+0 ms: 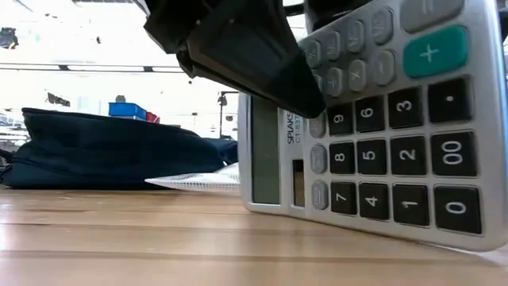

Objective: Unpack backpack
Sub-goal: Put the black calculator into the white zip lock bag

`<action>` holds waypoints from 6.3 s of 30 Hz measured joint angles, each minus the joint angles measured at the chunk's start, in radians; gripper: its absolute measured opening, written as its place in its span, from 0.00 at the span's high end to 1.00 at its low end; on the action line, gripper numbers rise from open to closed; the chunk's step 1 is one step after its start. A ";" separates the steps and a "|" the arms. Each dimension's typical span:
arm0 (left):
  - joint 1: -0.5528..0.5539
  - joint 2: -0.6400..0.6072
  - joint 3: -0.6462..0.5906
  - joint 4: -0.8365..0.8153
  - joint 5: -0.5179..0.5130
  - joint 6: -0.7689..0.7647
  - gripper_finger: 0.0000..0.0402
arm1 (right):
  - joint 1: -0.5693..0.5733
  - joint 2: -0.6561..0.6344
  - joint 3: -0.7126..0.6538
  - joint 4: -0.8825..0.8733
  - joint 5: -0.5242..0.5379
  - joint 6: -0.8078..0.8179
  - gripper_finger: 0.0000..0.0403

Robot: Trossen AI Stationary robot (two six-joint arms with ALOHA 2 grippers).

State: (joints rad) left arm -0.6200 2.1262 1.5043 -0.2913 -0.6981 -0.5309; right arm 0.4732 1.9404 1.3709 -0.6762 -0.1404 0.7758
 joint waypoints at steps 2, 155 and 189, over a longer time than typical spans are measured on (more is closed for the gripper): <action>0.003 0.000 0.000 -0.010 0.003 0.000 1.00 | 0.000 0.000 0.031 -0.111 0.020 -0.002 1.00; 0.069 0.095 -0.020 0.092 0.245 -0.177 1.00 | -0.142 -0.283 -0.611 0.737 -0.202 0.132 0.91; -0.004 -0.140 -0.185 -0.726 -0.002 -0.688 1.00 | -0.347 -0.864 -0.612 -0.144 0.412 0.344 0.87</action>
State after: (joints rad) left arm -0.6241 1.9858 1.3196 -1.0173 -0.7001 -1.2189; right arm 0.1258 1.0765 0.7589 -0.8200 0.2720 1.1202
